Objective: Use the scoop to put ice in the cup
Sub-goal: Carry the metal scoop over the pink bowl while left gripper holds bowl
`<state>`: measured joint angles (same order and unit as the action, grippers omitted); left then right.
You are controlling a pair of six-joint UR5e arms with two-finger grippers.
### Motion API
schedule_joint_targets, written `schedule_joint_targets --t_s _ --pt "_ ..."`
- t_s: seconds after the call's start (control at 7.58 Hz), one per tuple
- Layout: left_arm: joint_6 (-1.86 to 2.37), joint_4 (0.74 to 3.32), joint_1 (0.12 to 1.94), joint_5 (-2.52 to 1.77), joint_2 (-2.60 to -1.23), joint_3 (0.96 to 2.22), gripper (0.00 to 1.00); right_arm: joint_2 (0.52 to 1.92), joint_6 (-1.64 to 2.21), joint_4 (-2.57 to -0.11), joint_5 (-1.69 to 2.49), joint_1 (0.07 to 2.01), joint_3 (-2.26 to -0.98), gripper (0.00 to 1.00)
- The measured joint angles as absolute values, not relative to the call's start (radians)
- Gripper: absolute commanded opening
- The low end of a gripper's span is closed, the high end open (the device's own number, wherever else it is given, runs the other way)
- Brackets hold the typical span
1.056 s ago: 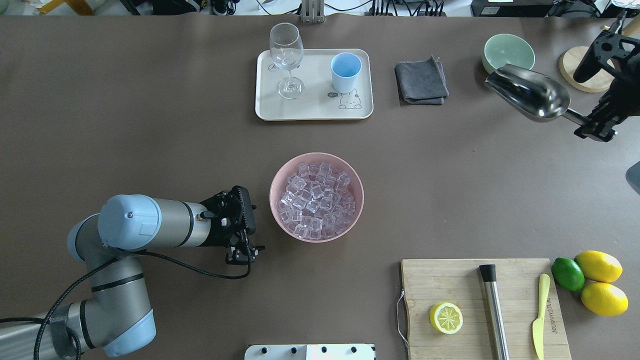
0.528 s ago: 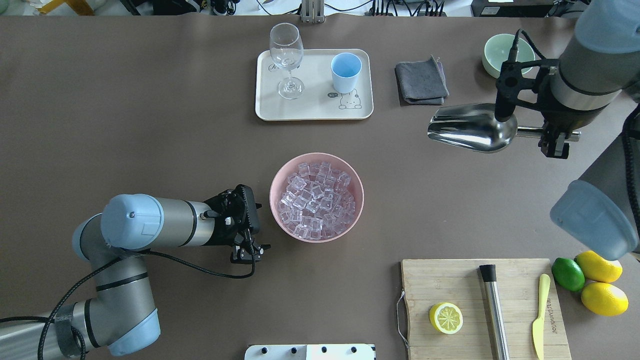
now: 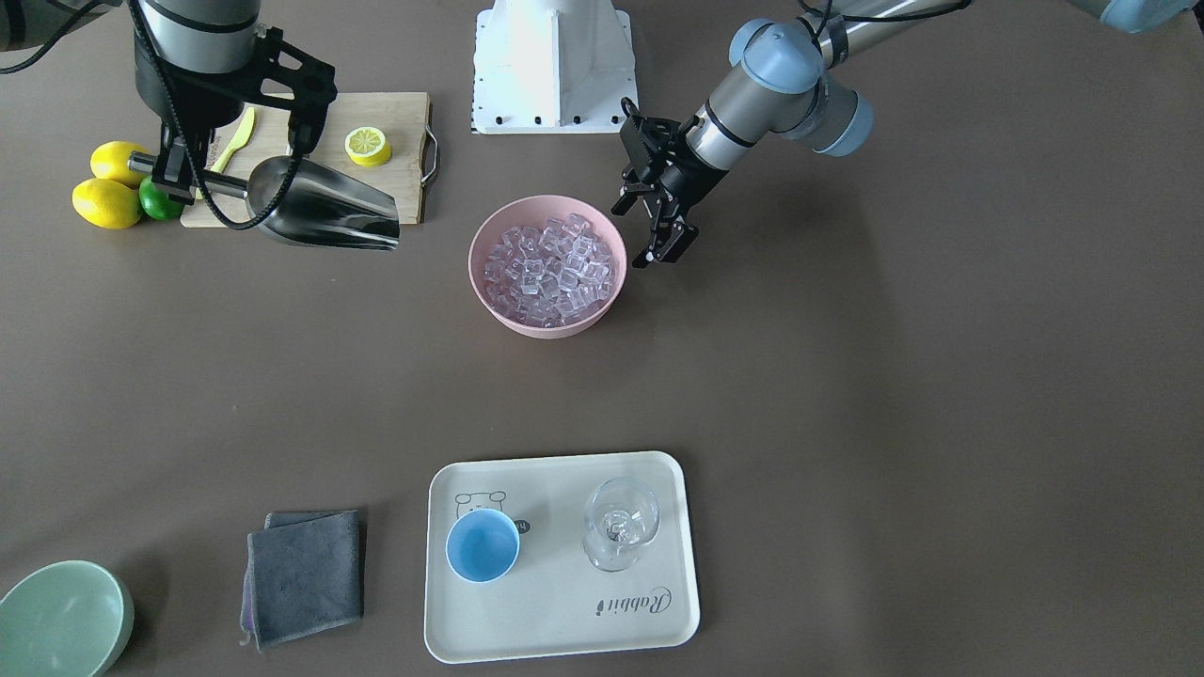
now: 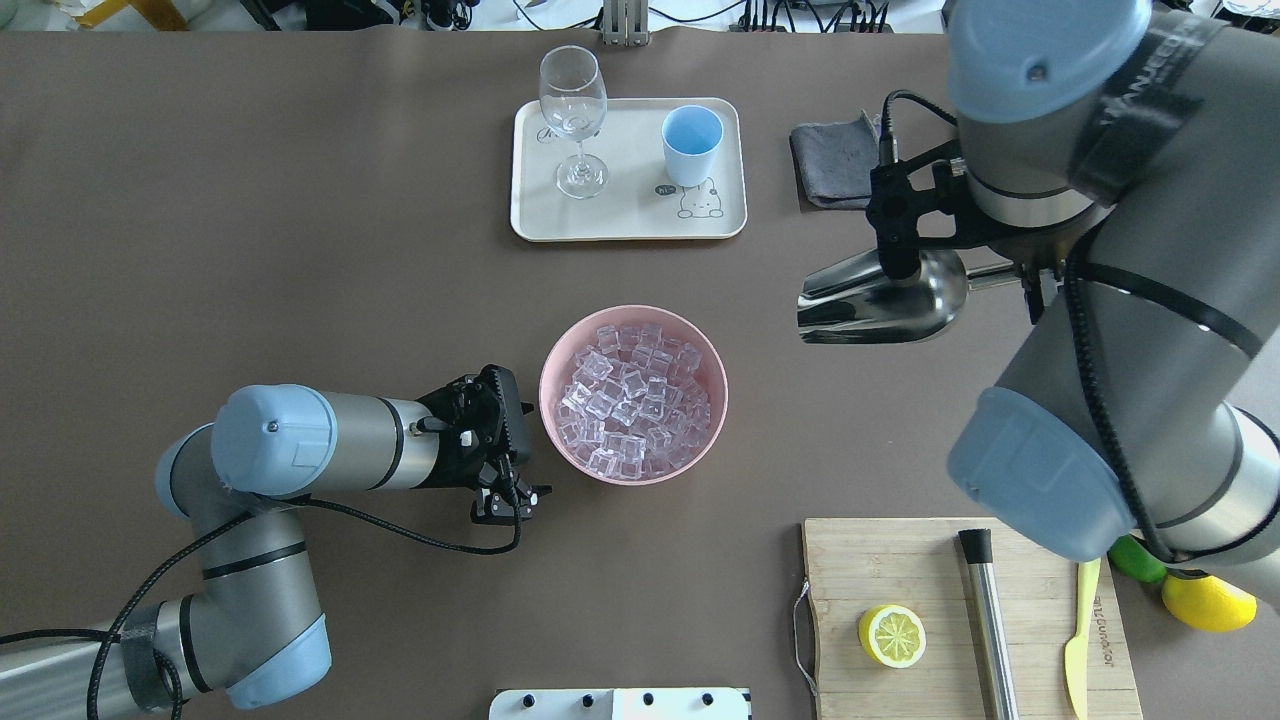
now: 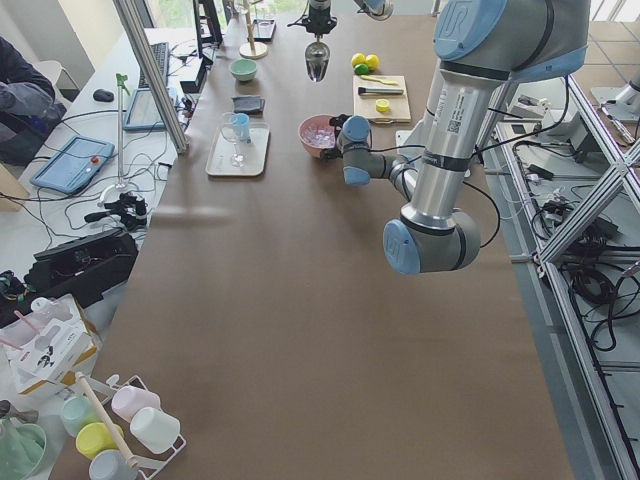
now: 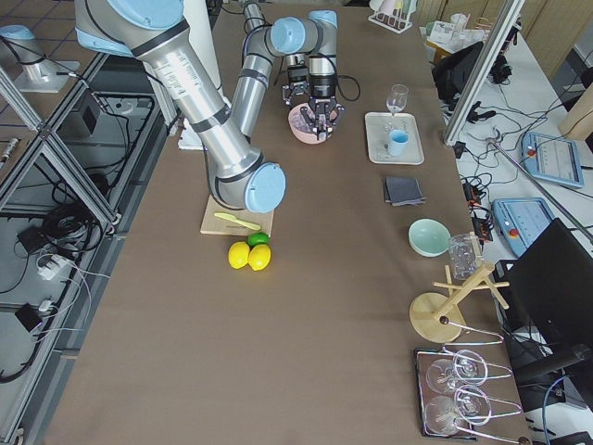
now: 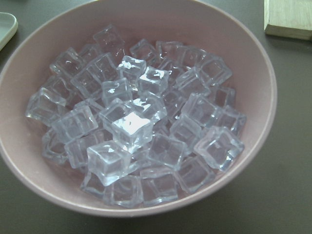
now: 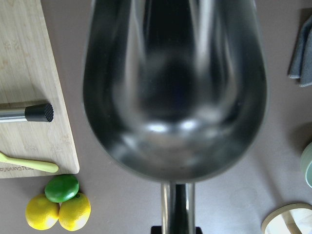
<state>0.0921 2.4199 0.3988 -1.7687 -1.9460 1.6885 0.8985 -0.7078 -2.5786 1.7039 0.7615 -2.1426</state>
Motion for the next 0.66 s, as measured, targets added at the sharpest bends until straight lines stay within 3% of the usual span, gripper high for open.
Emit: schedule_joint_targets --t_s 0.66 --pt "0.093 2.42 0.399 -1.755 -1.988 1.651 0.98 0.601 -0.732 -2.71 1.547 0.604 -1.796 0.0"
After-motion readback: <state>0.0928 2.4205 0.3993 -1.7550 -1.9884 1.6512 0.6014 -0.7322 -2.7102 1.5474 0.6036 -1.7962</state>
